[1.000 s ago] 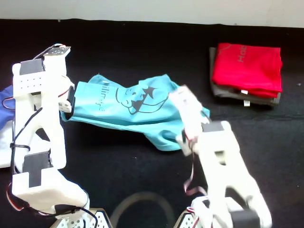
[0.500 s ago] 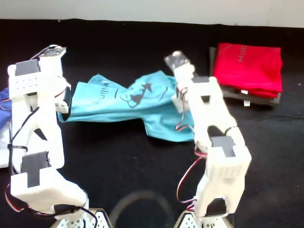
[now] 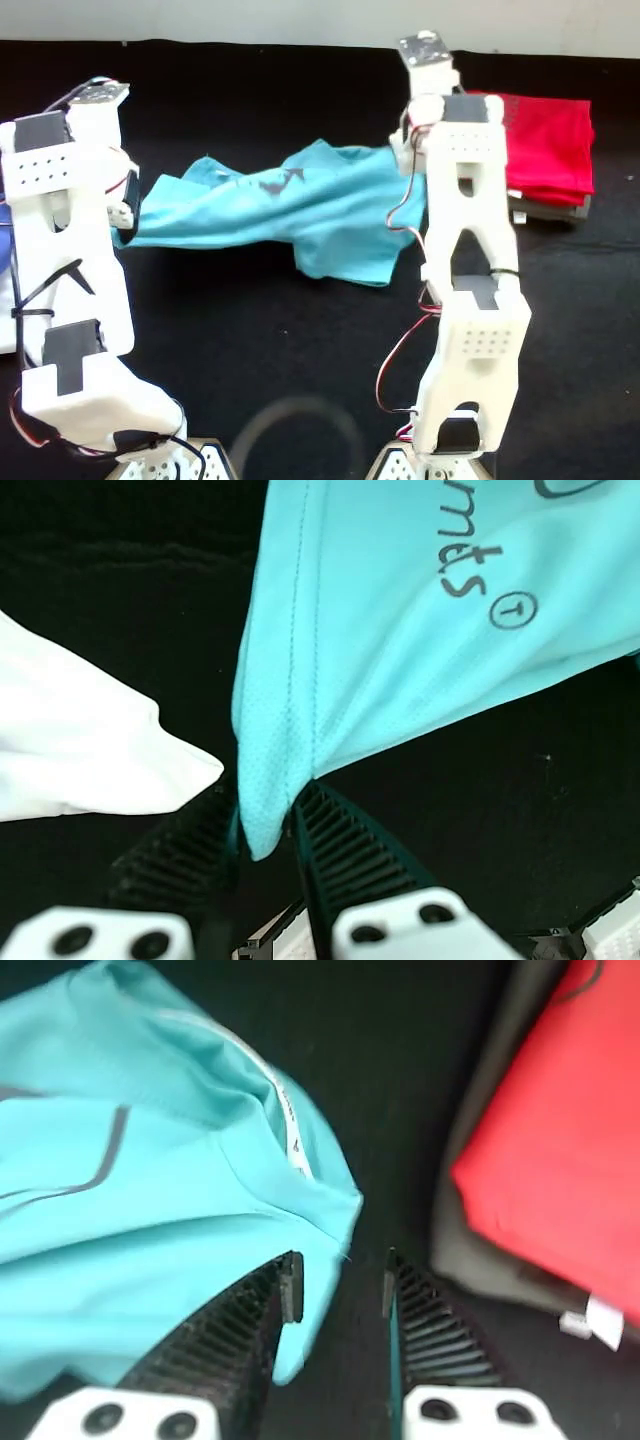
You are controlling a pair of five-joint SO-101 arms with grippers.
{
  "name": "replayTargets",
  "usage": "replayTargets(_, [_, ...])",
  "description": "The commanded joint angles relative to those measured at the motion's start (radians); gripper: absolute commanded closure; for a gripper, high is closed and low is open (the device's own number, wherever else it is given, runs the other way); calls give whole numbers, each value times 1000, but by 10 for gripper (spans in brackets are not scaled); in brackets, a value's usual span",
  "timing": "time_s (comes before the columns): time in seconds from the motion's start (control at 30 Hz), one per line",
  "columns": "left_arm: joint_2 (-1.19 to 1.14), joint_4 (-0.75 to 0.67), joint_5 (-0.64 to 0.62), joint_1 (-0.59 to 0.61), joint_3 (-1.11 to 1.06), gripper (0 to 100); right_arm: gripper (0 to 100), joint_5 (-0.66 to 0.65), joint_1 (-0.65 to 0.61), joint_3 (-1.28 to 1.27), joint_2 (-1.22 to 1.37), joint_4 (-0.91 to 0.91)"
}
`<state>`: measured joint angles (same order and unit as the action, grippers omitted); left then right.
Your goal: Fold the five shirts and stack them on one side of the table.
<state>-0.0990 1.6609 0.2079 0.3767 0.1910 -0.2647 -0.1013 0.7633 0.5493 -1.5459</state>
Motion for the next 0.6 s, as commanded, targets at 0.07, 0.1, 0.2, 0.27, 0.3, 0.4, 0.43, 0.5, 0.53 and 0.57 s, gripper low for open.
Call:
replayTargets(0.07, [47, -48, -8, 7, -10, 991, 858, 9, -82, 120, -8, -220])
replayTargets(0.1, [47, -55, -8, 7, -19, 991, 858, 8, -96, 105, -12, -220])
replayTargets(0.2, [47, -72, -8, 7, -42, 991, 858, -58, -157, 18, -45, -220])
replayTargets(0.27, [47, -81, -8, 7, -53, 991, 858, -98, -217, -108, -105, -220])
replayTargets(0.3, [47, -86, -8, 7, -59, 991, 858, -124, -245, -185, -140, -220])
replayTargets(0.4, [47, -87, -8, 7, -67, 991, 858, -212, -305, -433, -222, -205])
replayTargets(0.43, [47, -89, -8, 7, -68, 990, 858, -215, -312, -503, -232, -186])
replayTargets(0.5, [47, -89, -8, 7, -68, 990, 858, -213, -311, -613, -234, -125])
replayTargets(0.53, [47, -89, -8, 7, -68, 990, 858, -213, -306, -654, -234, -87])
replayTargets(0.57, [47, -89, -8, 7, -68, 990, 857, -213, -302, -690, -234, -45])
